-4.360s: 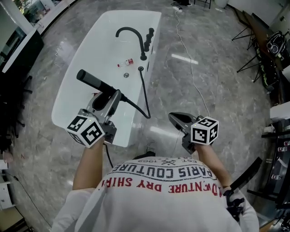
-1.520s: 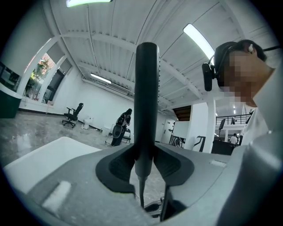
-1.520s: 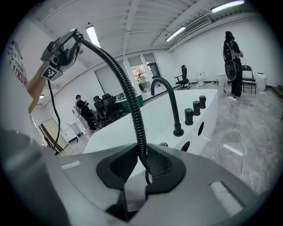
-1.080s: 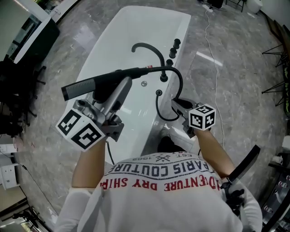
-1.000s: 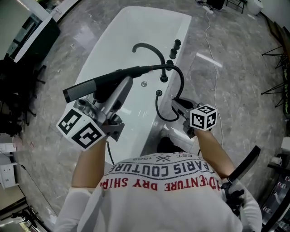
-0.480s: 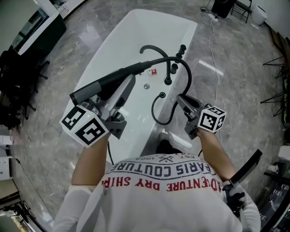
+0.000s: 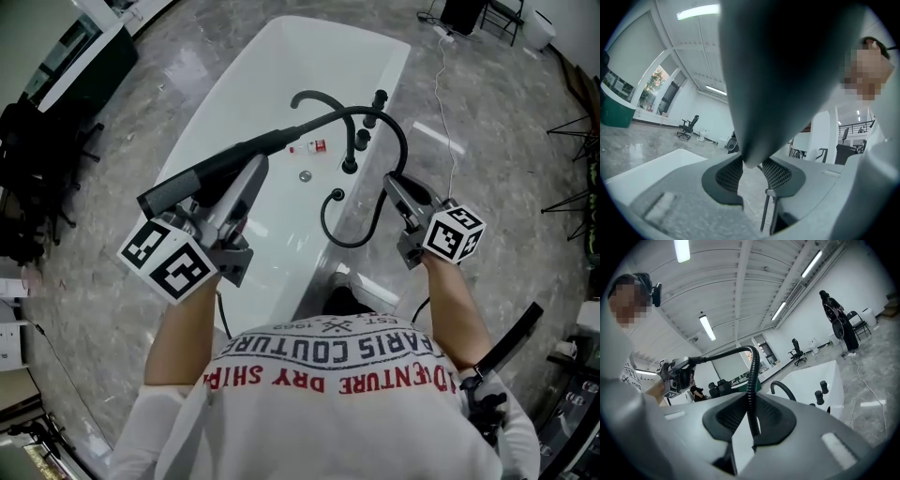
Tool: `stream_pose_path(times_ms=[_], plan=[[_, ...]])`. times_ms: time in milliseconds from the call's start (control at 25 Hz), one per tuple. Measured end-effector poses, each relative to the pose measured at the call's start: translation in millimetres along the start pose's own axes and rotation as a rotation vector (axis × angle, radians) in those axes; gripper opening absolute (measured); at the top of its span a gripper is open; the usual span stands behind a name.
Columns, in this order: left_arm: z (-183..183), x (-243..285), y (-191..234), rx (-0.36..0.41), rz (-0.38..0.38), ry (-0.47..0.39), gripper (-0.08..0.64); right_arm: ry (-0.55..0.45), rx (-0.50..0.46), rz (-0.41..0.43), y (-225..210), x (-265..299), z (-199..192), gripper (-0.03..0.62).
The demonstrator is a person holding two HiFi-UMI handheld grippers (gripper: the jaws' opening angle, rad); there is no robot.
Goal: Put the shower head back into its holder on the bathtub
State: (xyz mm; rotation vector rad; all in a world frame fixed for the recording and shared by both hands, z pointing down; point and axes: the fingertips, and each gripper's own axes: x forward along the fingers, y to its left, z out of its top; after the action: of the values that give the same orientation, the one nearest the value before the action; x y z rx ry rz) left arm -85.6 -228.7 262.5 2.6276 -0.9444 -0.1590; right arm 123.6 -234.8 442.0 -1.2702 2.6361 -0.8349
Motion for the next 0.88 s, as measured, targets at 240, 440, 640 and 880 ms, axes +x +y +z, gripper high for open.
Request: stream_pose_path(times_ms=[240,440,640,880], plan=[[4,0,3,0.014,0.01,-0.007,0.135,0.013,-0.171,0.012,6,5,29,0.058],[10,4,12,0.015,0.023,-0.032,0.135,-0.025,-0.22,0.034,16,13,63,0.058],[10,6,27,0.005,0.056,-0.037,0.135,-0.104,-0.153,0.059,25,23,96,0.058],[9,7,32,0.03,0.085,-0.044,0.135,-0.152,-0.19,0.104,41,33,125,0.055]])
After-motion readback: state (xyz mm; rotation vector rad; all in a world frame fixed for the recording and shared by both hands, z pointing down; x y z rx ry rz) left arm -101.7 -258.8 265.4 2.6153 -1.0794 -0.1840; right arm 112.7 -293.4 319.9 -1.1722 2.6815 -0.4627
